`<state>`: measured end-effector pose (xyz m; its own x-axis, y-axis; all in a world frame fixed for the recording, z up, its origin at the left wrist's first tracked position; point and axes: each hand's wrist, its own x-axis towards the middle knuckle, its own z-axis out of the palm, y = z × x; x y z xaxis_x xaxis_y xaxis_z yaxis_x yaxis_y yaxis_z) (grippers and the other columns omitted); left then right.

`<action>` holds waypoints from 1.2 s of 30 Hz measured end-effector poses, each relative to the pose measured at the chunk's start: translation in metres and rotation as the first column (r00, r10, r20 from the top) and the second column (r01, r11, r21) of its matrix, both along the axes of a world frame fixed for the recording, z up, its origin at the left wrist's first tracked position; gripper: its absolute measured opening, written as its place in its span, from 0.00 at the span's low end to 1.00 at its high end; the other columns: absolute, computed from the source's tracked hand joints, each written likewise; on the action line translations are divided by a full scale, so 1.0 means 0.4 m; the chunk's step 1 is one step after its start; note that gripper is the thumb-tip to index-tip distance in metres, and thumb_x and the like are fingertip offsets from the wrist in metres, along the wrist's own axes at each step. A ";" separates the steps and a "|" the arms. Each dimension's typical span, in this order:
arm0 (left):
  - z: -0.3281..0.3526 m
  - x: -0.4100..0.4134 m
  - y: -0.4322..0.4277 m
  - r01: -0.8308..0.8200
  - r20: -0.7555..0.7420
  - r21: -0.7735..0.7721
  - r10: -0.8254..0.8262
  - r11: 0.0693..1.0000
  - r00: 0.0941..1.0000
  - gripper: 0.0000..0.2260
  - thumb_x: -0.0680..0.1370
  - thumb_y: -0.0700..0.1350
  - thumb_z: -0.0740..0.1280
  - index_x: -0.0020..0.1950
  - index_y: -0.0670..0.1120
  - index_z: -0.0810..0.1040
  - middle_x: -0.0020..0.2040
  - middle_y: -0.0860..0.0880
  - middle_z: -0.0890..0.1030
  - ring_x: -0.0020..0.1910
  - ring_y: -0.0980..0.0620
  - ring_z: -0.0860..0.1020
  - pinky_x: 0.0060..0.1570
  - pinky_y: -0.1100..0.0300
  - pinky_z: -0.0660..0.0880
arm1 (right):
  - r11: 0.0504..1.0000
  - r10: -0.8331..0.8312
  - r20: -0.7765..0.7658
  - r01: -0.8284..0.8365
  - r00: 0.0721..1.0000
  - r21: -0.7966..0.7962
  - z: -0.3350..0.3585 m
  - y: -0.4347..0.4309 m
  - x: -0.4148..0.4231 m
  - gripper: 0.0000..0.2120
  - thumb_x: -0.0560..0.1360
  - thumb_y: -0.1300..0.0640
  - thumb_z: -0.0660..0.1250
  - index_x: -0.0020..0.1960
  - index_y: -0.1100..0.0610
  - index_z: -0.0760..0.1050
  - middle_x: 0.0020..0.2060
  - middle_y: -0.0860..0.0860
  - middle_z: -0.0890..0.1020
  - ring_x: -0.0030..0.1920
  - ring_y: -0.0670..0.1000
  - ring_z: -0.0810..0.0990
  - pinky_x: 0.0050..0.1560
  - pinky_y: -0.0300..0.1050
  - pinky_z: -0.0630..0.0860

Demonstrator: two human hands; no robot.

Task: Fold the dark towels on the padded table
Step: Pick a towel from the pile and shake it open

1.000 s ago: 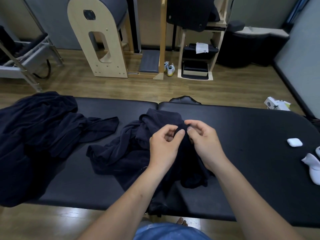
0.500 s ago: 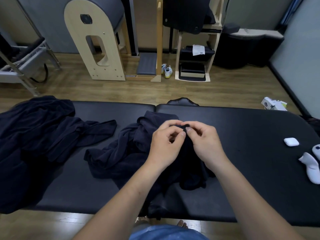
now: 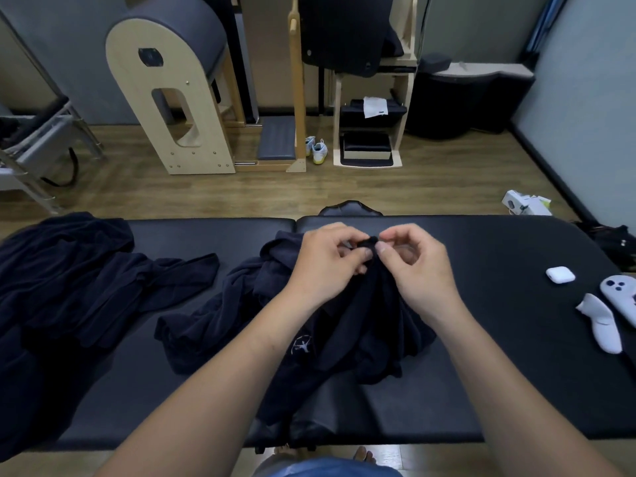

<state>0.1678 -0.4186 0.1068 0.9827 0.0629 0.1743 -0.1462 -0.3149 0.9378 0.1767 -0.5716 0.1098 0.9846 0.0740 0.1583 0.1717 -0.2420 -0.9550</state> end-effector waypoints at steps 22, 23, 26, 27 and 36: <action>0.432 0.245 0.353 -0.488 0.246 -0.164 0.515 0.857 0.821 0.12 0.76 0.38 0.67 0.36 0.53 0.77 0.37 0.49 0.80 0.37 0.48 0.80 0.32 0.54 0.80 | 0.499 -0.331 0.038 0.209 0.943 -0.841 0.027 -0.206 0.251 0.06 0.72 0.56 0.64 0.47 0.51 0.79 0.47 0.56 0.83 0.49 0.61 0.81 0.42 0.46 0.72; 0.463 0.251 0.391 -0.539 0.256 -0.187 0.571 0.821 0.780 0.11 0.74 0.39 0.67 0.35 0.54 0.77 0.37 0.50 0.80 0.38 0.48 0.79 0.34 0.48 0.81 | 0.512 -0.367 0.137 0.322 0.920 -0.796 0.113 -0.231 0.295 0.07 0.71 0.57 0.64 0.47 0.52 0.79 0.46 0.57 0.82 0.49 0.61 0.80 0.42 0.46 0.70; 0.558 0.255 0.458 -0.596 0.329 -0.210 0.630 0.775 0.703 0.11 0.70 0.41 0.66 0.32 0.56 0.77 0.34 0.55 0.78 0.36 0.52 0.76 0.38 0.46 0.80 | 0.576 -0.491 0.263 0.535 0.831 -0.618 0.286 -0.265 0.376 0.08 0.69 0.62 0.63 0.43 0.52 0.77 0.41 0.53 0.78 0.44 0.59 0.76 0.43 0.45 0.68; 0.586 0.254 0.470 -0.589 0.351 -0.239 0.634 0.772 0.689 0.10 0.71 0.41 0.65 0.33 0.55 0.76 0.34 0.55 0.77 0.35 0.53 0.75 0.35 0.49 0.79 | 0.584 -0.515 0.234 0.537 0.825 -0.608 0.284 -0.264 0.387 0.08 0.68 0.63 0.63 0.43 0.54 0.76 0.41 0.53 0.78 0.43 0.58 0.74 0.43 0.45 0.68; 0.656 0.191 0.747 -0.767 0.412 -0.320 0.811 0.556 0.416 0.03 0.63 0.49 0.65 0.35 0.53 0.72 0.37 0.53 0.76 0.38 0.52 0.74 0.46 0.46 0.80 | 0.494 -0.568 -0.267 0.063 0.778 -0.867 -0.211 -0.431 0.261 0.20 0.71 0.53 0.63 0.61 0.53 0.78 0.60 0.56 0.79 0.56 0.60 0.79 0.53 0.51 0.75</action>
